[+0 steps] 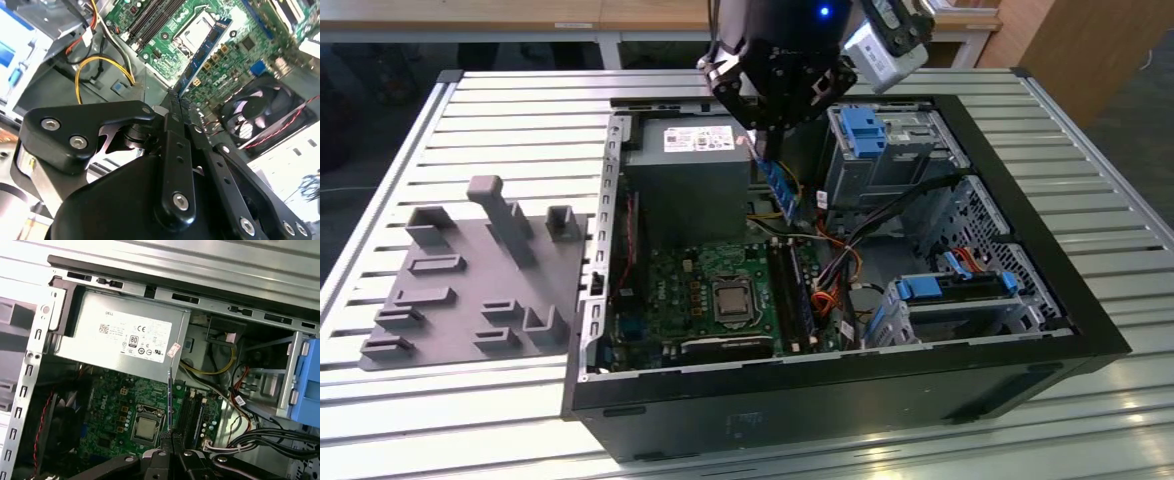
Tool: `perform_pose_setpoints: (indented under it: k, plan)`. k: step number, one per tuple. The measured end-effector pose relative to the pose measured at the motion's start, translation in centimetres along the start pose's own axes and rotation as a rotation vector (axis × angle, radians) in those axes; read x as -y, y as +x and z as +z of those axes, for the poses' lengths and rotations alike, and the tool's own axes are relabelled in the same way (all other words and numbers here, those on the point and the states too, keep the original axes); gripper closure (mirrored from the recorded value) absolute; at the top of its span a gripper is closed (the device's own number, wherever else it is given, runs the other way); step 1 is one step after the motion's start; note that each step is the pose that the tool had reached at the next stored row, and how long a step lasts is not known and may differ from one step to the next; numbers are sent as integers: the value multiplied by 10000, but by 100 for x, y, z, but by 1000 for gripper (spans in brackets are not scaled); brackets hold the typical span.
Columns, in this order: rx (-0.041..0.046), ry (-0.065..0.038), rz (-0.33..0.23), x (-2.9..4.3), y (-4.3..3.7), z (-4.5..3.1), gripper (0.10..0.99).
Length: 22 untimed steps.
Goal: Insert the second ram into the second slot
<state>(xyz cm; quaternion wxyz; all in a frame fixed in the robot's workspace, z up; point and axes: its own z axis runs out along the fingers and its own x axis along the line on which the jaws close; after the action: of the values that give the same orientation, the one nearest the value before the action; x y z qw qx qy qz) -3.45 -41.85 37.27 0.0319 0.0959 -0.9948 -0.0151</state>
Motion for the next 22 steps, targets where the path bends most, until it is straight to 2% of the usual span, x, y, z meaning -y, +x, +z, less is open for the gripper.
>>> perform_pose_setpoints:
  k: [5, 11, 22]
  plan:
    - [25, -21, 833, 1, -1, 7, 973]
    - [100, -19, 1370, 1, -2, 19, 973]
    - [106, -15, 1500, 77, 13, 43, 973]
